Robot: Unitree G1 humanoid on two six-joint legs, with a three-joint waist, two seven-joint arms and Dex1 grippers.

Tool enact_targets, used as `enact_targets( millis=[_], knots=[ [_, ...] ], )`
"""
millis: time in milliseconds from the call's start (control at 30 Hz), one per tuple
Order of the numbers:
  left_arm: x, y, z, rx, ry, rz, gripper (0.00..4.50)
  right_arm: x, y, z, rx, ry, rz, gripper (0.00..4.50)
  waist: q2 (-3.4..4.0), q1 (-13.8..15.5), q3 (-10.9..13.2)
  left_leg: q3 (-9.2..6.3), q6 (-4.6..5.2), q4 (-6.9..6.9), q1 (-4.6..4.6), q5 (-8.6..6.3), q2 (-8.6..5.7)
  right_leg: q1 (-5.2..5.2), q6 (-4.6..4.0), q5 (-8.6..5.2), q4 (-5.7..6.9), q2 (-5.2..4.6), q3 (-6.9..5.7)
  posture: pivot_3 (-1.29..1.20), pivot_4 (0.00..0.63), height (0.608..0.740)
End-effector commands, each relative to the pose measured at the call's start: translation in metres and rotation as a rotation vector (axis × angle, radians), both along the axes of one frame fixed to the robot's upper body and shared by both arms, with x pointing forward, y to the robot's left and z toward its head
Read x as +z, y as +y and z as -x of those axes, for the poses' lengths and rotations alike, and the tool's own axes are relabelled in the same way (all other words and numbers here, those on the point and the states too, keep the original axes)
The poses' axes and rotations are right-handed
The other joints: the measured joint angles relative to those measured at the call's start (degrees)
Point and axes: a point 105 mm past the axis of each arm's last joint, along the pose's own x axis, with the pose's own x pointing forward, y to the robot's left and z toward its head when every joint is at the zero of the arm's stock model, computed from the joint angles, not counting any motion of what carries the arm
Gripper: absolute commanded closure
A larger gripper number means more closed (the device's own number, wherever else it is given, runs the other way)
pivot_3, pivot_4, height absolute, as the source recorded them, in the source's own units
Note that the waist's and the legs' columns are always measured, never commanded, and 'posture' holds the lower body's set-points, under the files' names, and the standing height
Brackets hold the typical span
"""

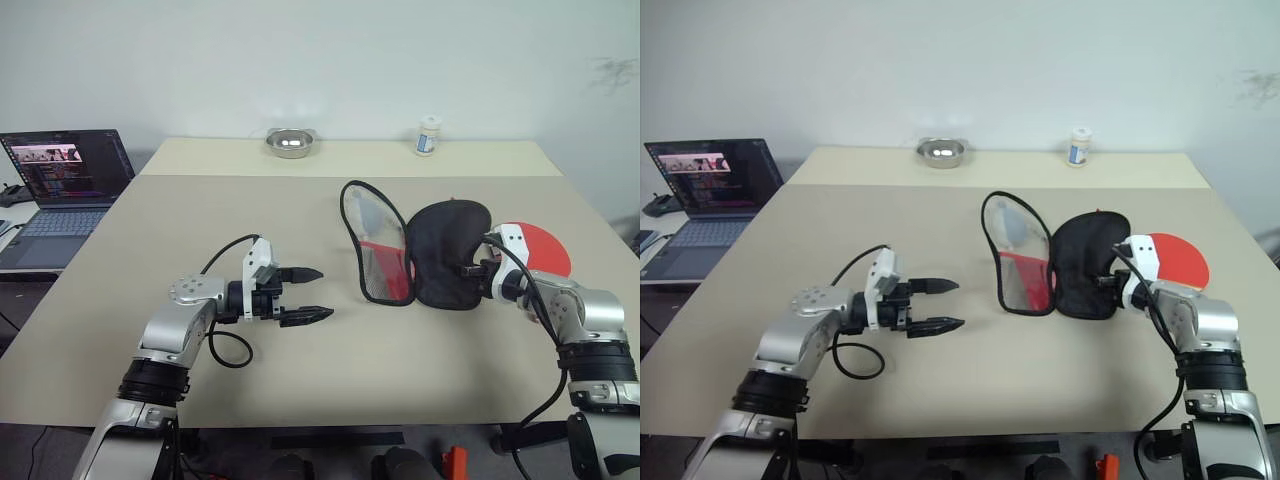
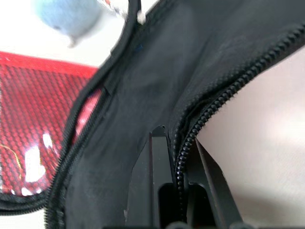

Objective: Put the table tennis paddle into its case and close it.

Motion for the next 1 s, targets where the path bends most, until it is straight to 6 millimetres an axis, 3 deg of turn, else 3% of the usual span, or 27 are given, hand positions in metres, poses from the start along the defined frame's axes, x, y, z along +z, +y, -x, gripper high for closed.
enact_targets(
  millis=[33, 100, 200, 433, 633, 767, 1000],
  knots=[
    [0.007, -0.003, 0.000, -0.022, -0.036, 0.004, 0.00, 0.016, -0.008, -0.007, -0.013, -0.049, 0.036, 4.02, -0.01, 0.0, 0.0, 0.00, 0.00, 0.00, 0.00, 0.00, 0.00, 0.00, 0.00, 0.00, 0.00, 0.00, 0.00, 0.00, 0.150, 0.740],
    [0.007, -0.003, 0.001, -0.022, -0.036, 0.004, 0.00, 0.018, -0.011, -0.009, -0.029, -0.056, 0.044, 3.51, -0.01, 0.0, 0.0, 0.00, 0.00, 0.00, 0.00, 0.00, 0.00, 0.00, 0.00, 0.00, 0.00, 0.00, 0.00, 0.00, 0.150, 0.740],
    [0.006, -0.004, 0.001, -0.024, -0.035, 0.006, 0.00, 0.023, -0.017, -0.011, -0.046, -0.071, 0.058, 2.37, 0.00, 0.0, 0.0, 0.00, 0.00, 0.00, 0.00, 0.00, 0.00, 0.00, 0.00, 0.00, 0.00, 0.00, 0.00, 0.00, 0.150, 0.740],
    [0.007, -0.006, 0.004, -0.043, -0.031, 0.020, 0.00, 0.037, -0.048, -0.006, -0.089, -0.147, 0.245, 0.02, -0.02, 0.0, 0.0, 0.01, 0.00, 0.00, -0.02, 0.00, -0.02, 0.00, 0.01, 0.00, -0.02, -0.02, 0.00, 0.00, 0.150, 0.740],
    [0.021, -0.004, 0.004, -0.031, -0.055, 0.064, 0.00, 0.058, -0.069, 0.017, -0.152, -0.226, 0.290, 0.02, -0.03, 0.1, 0.0, -0.02, -0.01, -0.01, -0.03, 0.00, 0.01, 0.00, 0.02, -0.01, -0.02, -0.01, -0.01, 0.00, 0.150, 0.740],
    [0.036, -0.013, 0.005, -0.060, -0.107, 0.078, 0.00, 0.070, -0.092, 0.032, -0.317, -0.299, 0.307, 0.02, -0.04, 0.1, 0.0, 0.00, -0.02, 0.00, -0.02, 0.00, 0.01, 0.00, 0.27, -0.15, -0.01, -0.02, 0.01, 0.00, 0.150, 0.740],
    [0.051, -0.036, 0.007, -0.127, -0.173, 0.048, 0.00, 0.046, -0.117, 0.050, -0.551, -0.188, 0.208, 0.02, -0.03, 0.1, 0.0, 0.01, -0.11, 0.00, 0.01, 0.05, 0.00, 0.01, 0.29, -0.14, 0.01, -0.02, 0.02, 0.00, 0.150, 0.740]
  ],
)
